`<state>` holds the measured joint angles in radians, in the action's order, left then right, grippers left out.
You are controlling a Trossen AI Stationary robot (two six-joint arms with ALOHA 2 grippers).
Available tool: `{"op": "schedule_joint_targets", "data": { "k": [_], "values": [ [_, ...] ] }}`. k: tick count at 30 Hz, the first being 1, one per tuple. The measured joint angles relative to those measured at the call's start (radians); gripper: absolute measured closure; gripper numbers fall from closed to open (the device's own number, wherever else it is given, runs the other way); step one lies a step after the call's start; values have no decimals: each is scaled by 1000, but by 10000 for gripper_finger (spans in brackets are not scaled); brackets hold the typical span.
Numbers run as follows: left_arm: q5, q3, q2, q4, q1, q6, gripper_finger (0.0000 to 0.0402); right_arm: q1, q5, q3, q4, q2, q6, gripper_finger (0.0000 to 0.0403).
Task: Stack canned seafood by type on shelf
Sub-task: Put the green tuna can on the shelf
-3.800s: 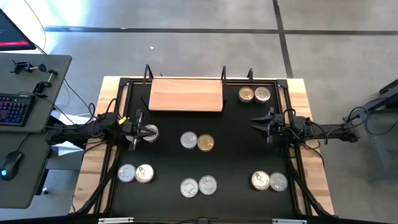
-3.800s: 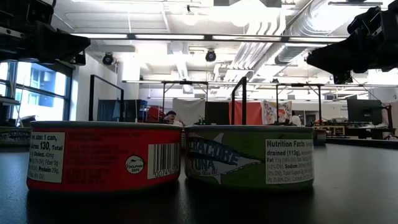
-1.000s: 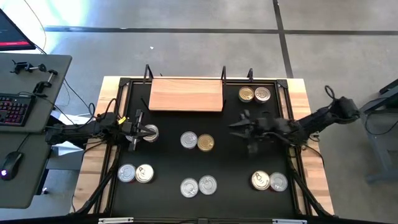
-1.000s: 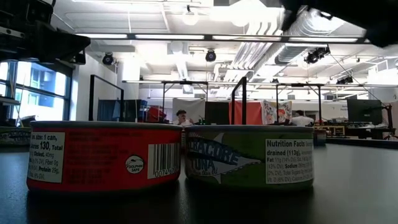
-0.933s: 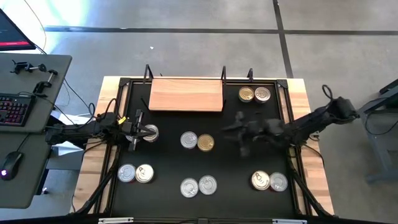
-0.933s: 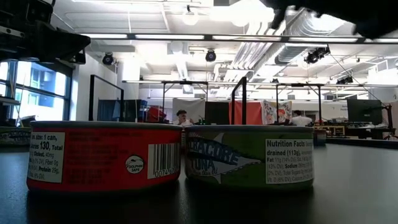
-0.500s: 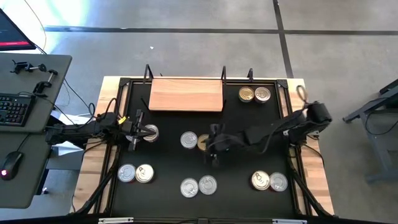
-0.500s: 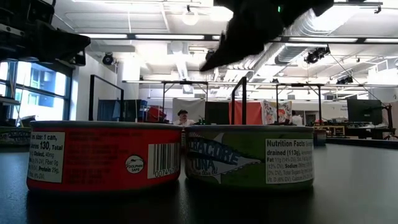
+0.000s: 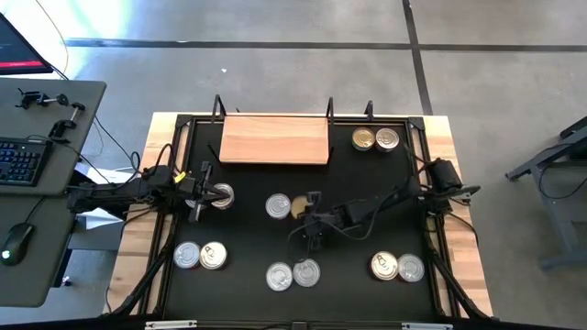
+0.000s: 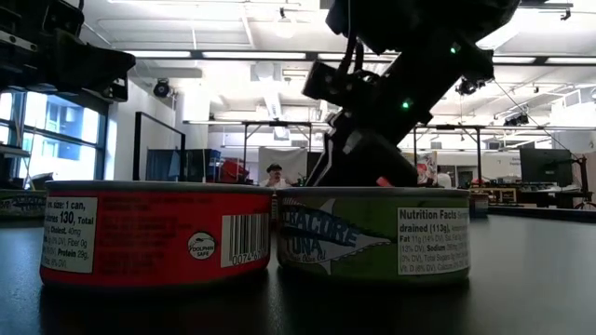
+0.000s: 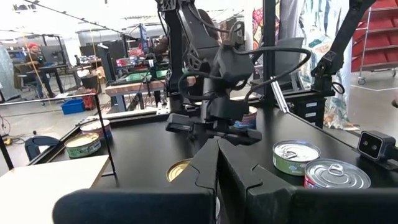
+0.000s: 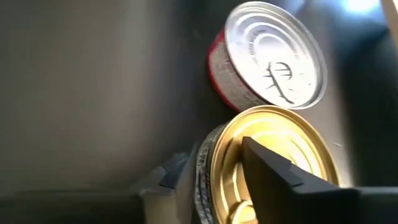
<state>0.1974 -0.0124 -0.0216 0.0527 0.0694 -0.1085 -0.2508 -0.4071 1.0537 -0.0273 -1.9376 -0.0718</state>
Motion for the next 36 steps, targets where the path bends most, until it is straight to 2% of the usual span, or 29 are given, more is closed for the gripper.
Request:
{"op": "schedule_joint_targets", "data": {
  "k": [7,9,15,26,32,36],
  "values": [
    [0,0,0,-1,0,3,401,0,-30,1,-46,-6,-42,386],
    [0,0,0,-1,0,5,401,0,-50,1,-70,-6,-41,396],
    [0,0,0,-1,0,29,402,-29,-169,6,-76,-10,-38,400],
    [0,0,0,-2,0,29,402,-67,-230,115,-167,-17,-41,402],
    [0,0,0,-2,0,29,402,-67,-358,154,-181,-16,-71,402],
    [0,0,0,-3,0,29,402,-48,-368,187,-179,-15,-113,403]
  ]
}}
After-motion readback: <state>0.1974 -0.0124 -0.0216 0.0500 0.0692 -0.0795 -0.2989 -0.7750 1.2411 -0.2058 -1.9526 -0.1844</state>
